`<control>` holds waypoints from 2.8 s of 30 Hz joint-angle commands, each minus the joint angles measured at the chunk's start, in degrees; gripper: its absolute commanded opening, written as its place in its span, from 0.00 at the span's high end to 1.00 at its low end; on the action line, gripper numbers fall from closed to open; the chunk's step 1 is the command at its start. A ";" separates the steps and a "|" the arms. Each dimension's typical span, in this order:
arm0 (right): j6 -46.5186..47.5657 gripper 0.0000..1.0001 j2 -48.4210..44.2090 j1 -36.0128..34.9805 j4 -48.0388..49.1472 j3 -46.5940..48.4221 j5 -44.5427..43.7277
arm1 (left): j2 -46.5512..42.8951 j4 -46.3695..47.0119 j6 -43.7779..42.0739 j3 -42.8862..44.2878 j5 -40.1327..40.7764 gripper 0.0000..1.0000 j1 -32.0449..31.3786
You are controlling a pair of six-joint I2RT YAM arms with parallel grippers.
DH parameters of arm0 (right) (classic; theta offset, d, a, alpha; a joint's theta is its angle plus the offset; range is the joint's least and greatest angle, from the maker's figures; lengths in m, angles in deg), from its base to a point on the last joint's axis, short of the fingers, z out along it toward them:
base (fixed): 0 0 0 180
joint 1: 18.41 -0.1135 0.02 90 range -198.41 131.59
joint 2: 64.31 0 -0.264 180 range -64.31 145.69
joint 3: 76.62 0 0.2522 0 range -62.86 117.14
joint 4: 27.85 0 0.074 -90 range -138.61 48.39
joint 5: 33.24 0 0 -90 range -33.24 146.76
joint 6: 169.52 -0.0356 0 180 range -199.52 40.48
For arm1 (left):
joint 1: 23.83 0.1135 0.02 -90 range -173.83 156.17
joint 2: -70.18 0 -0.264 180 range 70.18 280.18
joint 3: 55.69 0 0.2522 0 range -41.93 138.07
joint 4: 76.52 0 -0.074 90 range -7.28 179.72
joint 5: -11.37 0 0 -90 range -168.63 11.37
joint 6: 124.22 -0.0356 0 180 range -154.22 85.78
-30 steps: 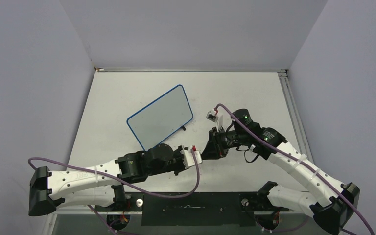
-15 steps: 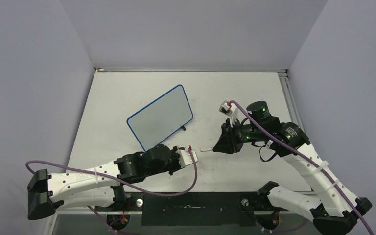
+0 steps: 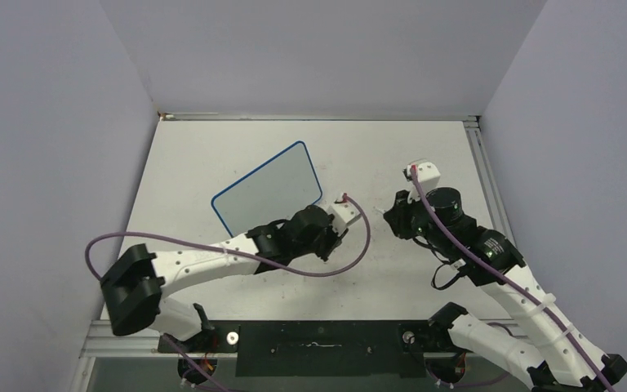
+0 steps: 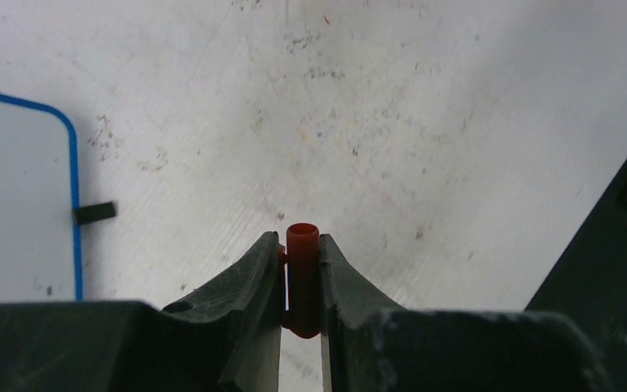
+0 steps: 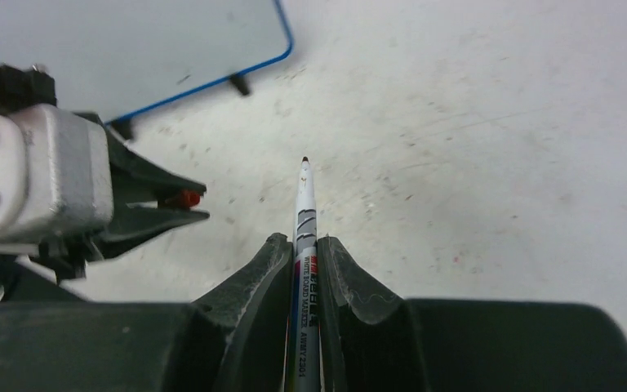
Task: Write a sentence on the whiteboard
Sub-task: Place the pen cap at the center of the board, then hold the whiteboard on the whiteboard stand.
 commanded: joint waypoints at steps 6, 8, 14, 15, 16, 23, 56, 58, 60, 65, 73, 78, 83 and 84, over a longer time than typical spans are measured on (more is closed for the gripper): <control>-2.51 0.95 -3.15 1.35 20.98 -7.12 -33.62 | 25.07 7.28 13.40 17.85 5.15 1.00 1.28; -2.54 0.95 -3.76 1.82 21.98 -7.71 -34.72 | 28.28 7.28 15.33 18.98 4.85 1.00 1.99; -2.65 0.95 -5.84 2.11 22.61 -10.23 -34.19 | 35.00 9.34 16.24 21.61 7.16 1.00 2.32; -2.78 0.95 -6.36 2.17 22.48 -10.52 -34.15 | 35.96 8.86 16.18 22.06 7.49 1.00 2.26; -2.84 0.95 -6.84 2.19 22.46 -10.86 -33.98 | 36.71 8.79 16.20 22.34 7.80 0.98 2.25; -2.93 0.95 -9.74 2.20 22.41 -12.53 -33.38 | 38.06 10.09 17.08 20.62 8.94 0.61 2.25; 1.64 0.95 -8.37 1.68 37.52 -14.79 -3.68 | -17.08 -29.63 8.31 19.19 -8.71 0.09 32.96; 1.27 0.95 -7.00 1.18 38.42 -14.67 -1.74 | -19.21 -28.96 7.60 17.49 -10.42 0.09 38.83; 0.74 0.95 -5.80 0.39 39.62 -14.66 -0.51 | -20.83 -27.32 7.45 15.01 -12.43 0.09 45.31; -0.03 0.95 -2.99 -5.54 43.70 -15.41 -1.84 | -24.53 -21.18 10.27 8.59 -23.70 0.09 60.38; -2.50 0.95 5.50 -15.33 64.12 -20.13 -2.12 | -27.48 -16.95 10.44 -0.54 -36.42 0.11 72.50; -1.68 0.95 17.44 -18.75 71.58 -16.78 -0.99 | -27.99 -13.35 10.62 -4.80 -39.84 0.24 73.27; 0.76 0.95 27.88 -23.08 76.39 -12.29 -3.17 | -28.54 -11.09 10.49 -7.83 -40.65 0.36 73.34; 1.06 0.95 29.71 -23.80 77.57 -11.68 -3.39 | -28.54 -10.92 10.41 -8.02 -40.65 0.38 73.32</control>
